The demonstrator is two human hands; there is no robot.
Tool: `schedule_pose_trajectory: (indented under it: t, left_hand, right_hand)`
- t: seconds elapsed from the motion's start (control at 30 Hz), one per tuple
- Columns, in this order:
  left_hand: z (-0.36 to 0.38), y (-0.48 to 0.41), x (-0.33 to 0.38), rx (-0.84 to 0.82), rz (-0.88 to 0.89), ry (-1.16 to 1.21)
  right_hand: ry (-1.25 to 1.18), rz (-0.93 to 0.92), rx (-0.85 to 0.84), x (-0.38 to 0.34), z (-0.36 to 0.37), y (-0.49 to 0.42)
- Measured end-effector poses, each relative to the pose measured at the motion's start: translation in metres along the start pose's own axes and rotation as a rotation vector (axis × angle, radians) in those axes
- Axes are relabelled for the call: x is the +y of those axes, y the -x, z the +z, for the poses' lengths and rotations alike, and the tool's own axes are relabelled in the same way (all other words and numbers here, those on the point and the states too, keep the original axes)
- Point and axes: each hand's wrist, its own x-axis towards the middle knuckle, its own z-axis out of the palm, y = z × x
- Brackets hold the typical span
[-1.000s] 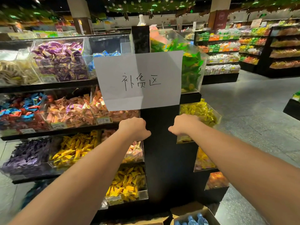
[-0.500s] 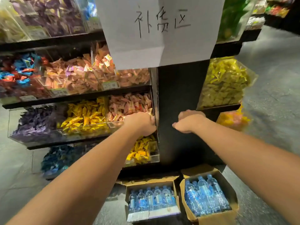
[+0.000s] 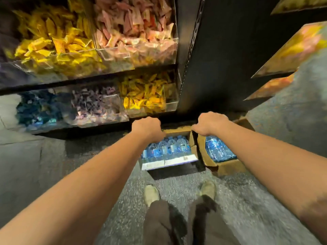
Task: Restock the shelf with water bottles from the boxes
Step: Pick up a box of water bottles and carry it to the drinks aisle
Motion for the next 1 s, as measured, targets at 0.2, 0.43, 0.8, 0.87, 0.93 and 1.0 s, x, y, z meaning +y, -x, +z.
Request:
schedule_pose_trajectory:
  t: [0.2,0.43,0.8,0.87,0.93,1.0]
  left_hand:
    - [0.063,-0.039,-0.013,-0.016,-0.090,0.094]
    - [0.140,-0.100,-0.026,-0.013,-0.221,0.211]
    - [0.311,-0.226,-0.076,0.142,-0.348,0.350]
    - [0.334,-0.244,-0.089,0.225,-0.417,0.385]
    - [0.351,-0.258,-0.101,0.257,-0.530,0.446]
    - [0.362,-0.270,-0.110,0.232,-0.670,0.587]
  right_hand:
    - [-0.064,0.012,0.030,-0.005,0.060,-0.058]
    - [-0.169,0.041,-0.030,0.000,0.137,-0.133]
    - [-0.310,0.159,0.114,0.004,0.315,-0.255]
    - [-0.280,0.180,0.167,0.008,0.335,-0.271]
    - [-0.314,0.240,0.177,0.012,0.347,-0.288]
    - [-0.437,0.388,0.159,0.015,0.353,-0.304]
